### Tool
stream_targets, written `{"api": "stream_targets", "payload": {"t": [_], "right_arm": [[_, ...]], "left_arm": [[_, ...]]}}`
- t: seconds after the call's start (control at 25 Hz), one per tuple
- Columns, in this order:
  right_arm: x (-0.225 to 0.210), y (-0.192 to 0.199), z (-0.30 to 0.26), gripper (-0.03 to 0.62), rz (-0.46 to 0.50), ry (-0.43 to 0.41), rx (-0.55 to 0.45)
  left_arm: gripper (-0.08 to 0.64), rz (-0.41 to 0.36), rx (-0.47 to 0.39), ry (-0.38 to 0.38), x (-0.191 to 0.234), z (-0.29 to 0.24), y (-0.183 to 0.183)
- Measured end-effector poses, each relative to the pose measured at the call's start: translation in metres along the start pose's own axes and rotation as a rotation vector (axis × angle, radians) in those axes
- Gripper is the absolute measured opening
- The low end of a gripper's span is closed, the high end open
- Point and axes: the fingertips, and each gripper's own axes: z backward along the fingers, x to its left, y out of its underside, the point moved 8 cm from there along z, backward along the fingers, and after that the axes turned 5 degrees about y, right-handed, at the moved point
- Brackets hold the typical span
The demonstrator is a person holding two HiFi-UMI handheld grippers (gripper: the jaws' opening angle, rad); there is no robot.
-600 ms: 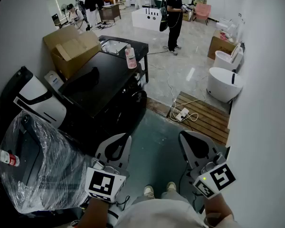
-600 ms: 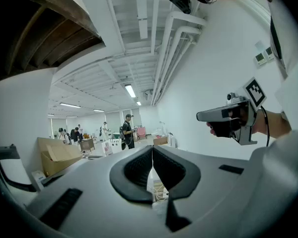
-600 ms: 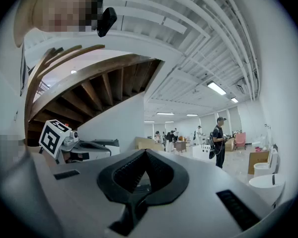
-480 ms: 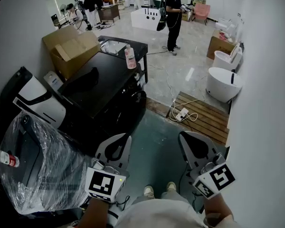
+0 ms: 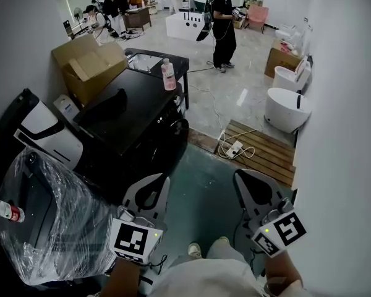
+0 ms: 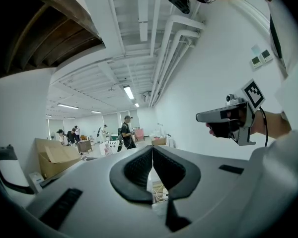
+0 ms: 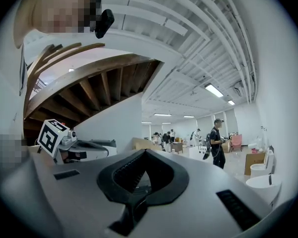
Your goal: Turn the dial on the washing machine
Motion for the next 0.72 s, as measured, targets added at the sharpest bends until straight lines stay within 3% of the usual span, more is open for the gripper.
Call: {"api": "stream_targets", "payload": {"t": [0.28,0.36,0.4,0.56,0.72], "right_arm": [[-0.007,0.003,-0.001,0.038,0.0,0.066,-0.043],[-0.015,0.007,-0.003,0.192,-0.009,0.072,-0.034],[-0.02,0.009,-0.005,0.202,-0.009,0.077,-0.029],[-0.044,0.017,-0.017,0.201,-0.007,0.082,-0.028],[-0.075,0.025,-0.042,0.199,-0.008,0.054,-0.011]], "left_arm": [[0.02,0.001,0.017,0.008,0.012,-0.005,0.01],[0.02,0.005,0.016,0.008,0.012,-0.01,0.009],[0.02,0.007,0.017,0.005,0.013,-0.014,0.009],[0.02,-0.021,0.018,-0.013,0.02,-0.03,0.014],[0.02,0.007,0.038,-0.047,0.028,-0.058,0.019]]}}
